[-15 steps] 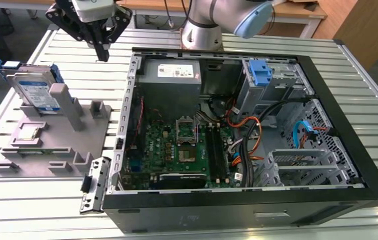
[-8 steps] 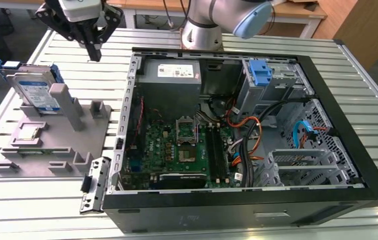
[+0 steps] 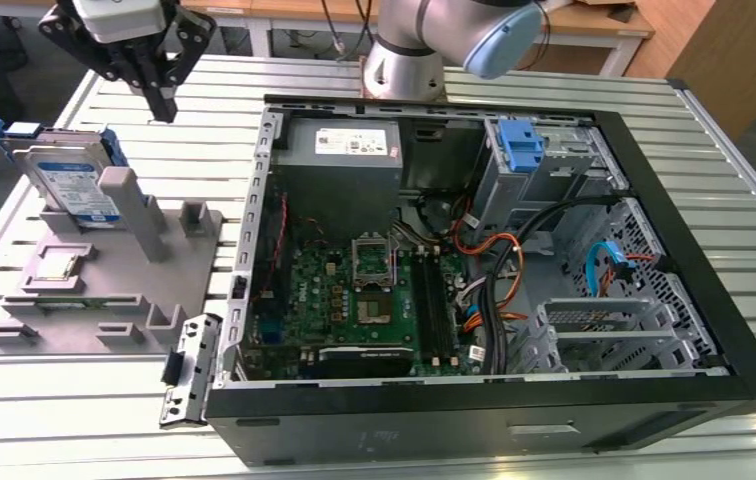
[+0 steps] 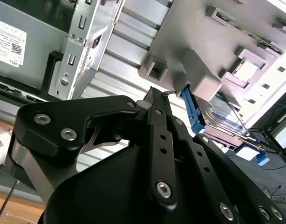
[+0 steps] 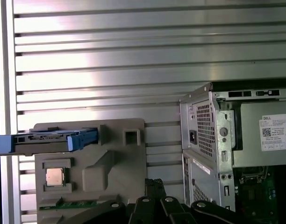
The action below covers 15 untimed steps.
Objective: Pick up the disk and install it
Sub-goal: 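Reach for the disk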
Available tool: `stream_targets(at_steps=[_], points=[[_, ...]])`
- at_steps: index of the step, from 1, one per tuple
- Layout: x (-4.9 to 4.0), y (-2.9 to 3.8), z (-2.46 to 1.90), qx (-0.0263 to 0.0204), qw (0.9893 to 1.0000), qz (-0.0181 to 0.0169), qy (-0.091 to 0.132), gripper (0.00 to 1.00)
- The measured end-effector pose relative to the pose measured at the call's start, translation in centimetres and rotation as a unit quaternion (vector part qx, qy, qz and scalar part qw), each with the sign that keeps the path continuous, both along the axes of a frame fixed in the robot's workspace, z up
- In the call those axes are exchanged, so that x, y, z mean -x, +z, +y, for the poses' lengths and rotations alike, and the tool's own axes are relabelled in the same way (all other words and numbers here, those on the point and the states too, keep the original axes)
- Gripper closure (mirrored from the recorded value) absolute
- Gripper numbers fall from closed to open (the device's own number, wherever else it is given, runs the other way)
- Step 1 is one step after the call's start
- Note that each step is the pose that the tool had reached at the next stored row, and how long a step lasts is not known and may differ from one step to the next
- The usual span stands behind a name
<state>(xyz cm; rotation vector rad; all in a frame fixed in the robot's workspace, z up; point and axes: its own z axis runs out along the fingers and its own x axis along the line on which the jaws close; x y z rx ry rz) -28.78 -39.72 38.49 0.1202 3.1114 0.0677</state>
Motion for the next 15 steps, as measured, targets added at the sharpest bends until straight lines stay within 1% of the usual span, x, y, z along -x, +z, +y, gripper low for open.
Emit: stream_targets(at_steps=[9, 12, 15], points=[[2.29, -0.10, 0.09, 0.0000, 1.0000, -0.0001, 0.000, 0.90], [2.79, -0.13, 0.11, 0.0000, 1.0000, -0.0001, 0.000, 0.90], [2.90, -0.13, 0.11, 0.0000, 1.0000, 0.0000, -0.001, 0.90]])
